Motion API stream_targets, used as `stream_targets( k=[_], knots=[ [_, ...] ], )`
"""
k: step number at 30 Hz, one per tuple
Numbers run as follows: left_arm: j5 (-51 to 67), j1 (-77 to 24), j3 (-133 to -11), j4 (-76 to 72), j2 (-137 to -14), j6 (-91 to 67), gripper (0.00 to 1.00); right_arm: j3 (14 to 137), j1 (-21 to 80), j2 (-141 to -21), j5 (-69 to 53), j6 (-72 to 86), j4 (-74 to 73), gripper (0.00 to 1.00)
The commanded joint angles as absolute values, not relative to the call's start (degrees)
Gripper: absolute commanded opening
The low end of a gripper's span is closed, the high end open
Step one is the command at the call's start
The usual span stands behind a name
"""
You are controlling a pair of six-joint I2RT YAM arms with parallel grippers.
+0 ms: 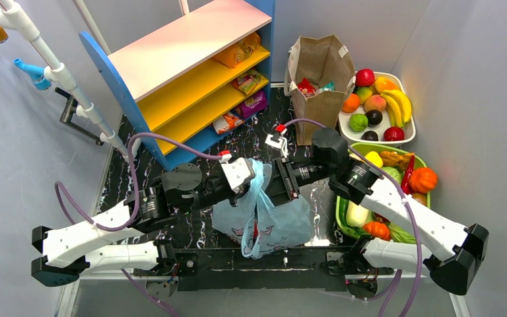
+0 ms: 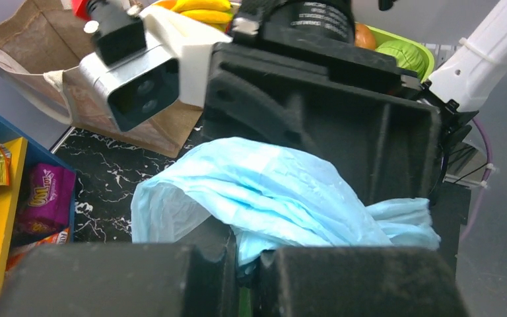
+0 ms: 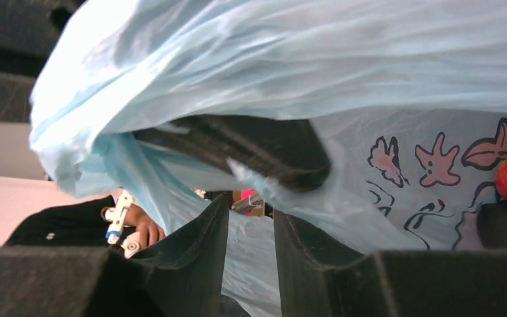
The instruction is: Place the food into the grocery bag and tie it
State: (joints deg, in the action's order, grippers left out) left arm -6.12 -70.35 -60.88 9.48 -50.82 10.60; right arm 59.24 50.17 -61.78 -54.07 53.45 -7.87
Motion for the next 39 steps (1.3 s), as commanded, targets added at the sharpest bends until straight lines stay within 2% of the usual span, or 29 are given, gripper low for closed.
stream_targets(
  k=[1, 8, 13, 20, 31, 39],
  knots=[
    [-9.23, -70.49, -63.81, 9.49, -50.99, 6.79, 0.0, 57.69, 51.13, -58.67, -52.87, 52.94, 3.04, 0.42],
    [-10.56, -70.48, -65.3, 10.36, -51.19, 3.59, 0.0, 55.57, 52.42, -56.04, -44.41, 49.58, 9.29, 0.58],
    [-11.6, -70.48, -66.08, 11.15, -50.99, 1.32, 0.0, 56.92, 53.97, -57.19, -37.22, 44.69, 8.9, 0.63],
    [-13.13, -70.49, -65.86, 10.99, -50.29, -1.4, 0.0, 55.91, 56.13, -58.85, -30.15, 41.21, 12.48, 0.65],
    [-16.56, -70.49, -66.43, 12.32, -49.73, 1.15, 0.0, 55.6, 57.87, -59.81, -33.83, 39.59, 16.12, 0.65],
    [-18.64, -70.49, -67.13, 11.37, -50.65, 1.28, 0.0, 56.24, 59.91, -57.16, -27.36, 30.8, 17.37, 0.68]
  ],
)
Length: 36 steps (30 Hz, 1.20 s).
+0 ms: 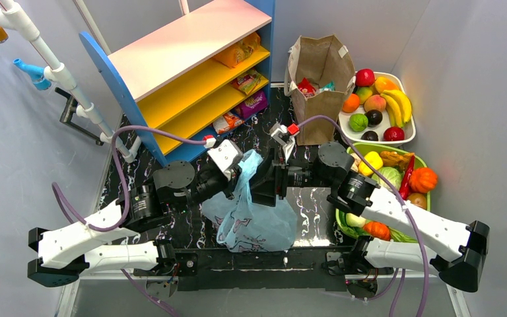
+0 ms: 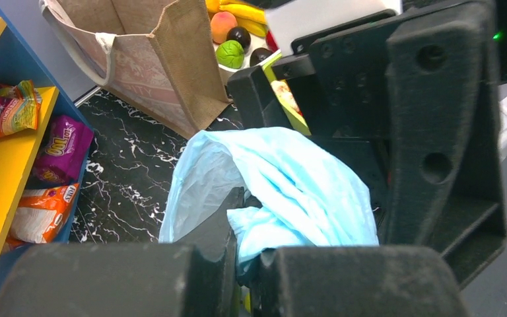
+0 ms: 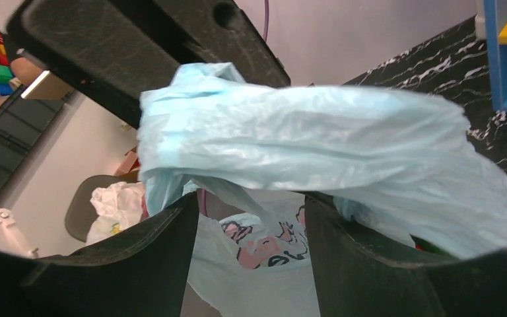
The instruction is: Place the food into the grocery bag and tie it
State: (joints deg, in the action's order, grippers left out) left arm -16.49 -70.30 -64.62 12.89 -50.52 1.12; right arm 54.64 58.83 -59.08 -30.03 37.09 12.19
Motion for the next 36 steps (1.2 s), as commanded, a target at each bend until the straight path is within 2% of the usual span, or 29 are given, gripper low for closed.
stream_targets(
  k=[1, 8, 23, 30, 34, 36],
  knots=[
    [-18.8, -70.49, -67.19, 11.12, -50.75, 1.14, 0.0, 56.74, 59.94, -57.33, -27.27, 30.17, 17.38, 0.69],
    [-19.46, -70.45, -67.87, 11.11, -51.3, 0.44, 0.0, 58.84, 60.2, -58.69, -22.46, 29.04, 18.23, 0.74],
    [-22.06, -70.49, -67.85, 10.88, -51.05, -2.3, 0.0, 61.46, 61.66, -62.02, -9.38, 26.29, 23.18, 0.73],
    [-21.96, -70.48, -67.05, 10.31, -49.74, -1.55, 0.0, 65.35, 61.69, -63.69, -9.78, 23.52, 20.82, 0.57],
    [-22.39, -70.49, -66.5, 9.87, -49.33, -2.35, 0.0, 66.65, 61.7, -64.13, -10.92, 22.12, 21.12, 0.33],
    [-23.2, -70.49, -66.56, 10.1, -49.55, -2.57, 0.0, 67.69, 61.69, -64.68, -12.1, 22.02, 20.45, 0.26]
  ],
)
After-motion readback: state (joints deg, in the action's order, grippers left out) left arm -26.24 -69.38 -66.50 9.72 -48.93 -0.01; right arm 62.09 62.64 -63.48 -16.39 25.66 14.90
